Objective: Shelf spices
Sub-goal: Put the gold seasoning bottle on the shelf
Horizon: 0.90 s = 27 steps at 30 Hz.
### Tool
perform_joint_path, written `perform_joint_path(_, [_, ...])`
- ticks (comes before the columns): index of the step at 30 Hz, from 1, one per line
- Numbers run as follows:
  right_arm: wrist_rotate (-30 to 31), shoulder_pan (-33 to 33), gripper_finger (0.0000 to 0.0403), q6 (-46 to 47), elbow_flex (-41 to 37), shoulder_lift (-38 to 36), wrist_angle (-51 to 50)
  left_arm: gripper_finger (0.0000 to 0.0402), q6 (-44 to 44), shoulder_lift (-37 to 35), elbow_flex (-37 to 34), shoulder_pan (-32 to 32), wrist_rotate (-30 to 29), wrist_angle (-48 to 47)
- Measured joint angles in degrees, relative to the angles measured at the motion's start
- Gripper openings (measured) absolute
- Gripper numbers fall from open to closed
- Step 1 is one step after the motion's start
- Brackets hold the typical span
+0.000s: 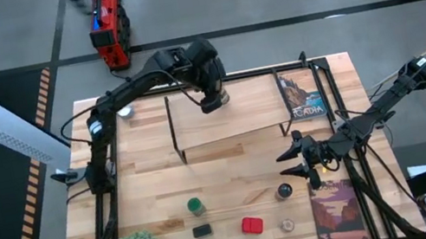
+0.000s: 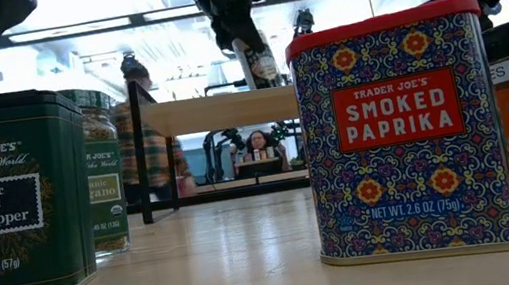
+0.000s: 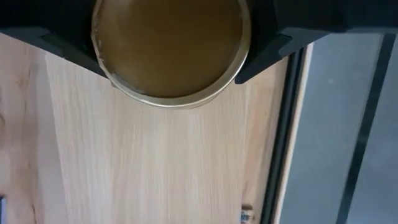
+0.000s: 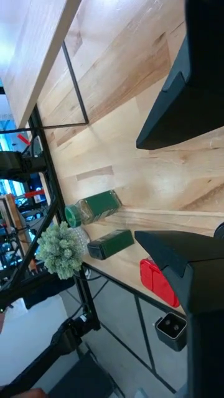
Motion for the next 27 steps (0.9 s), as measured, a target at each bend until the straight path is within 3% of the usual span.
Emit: perform_joint_path(27, [0.1, 0.0, 0.0199, -0.4, 0.0, 0.0, 0.0, 0.0283, 0.9, 1.2, 0.0, -0.5, 1.5, 0.8])
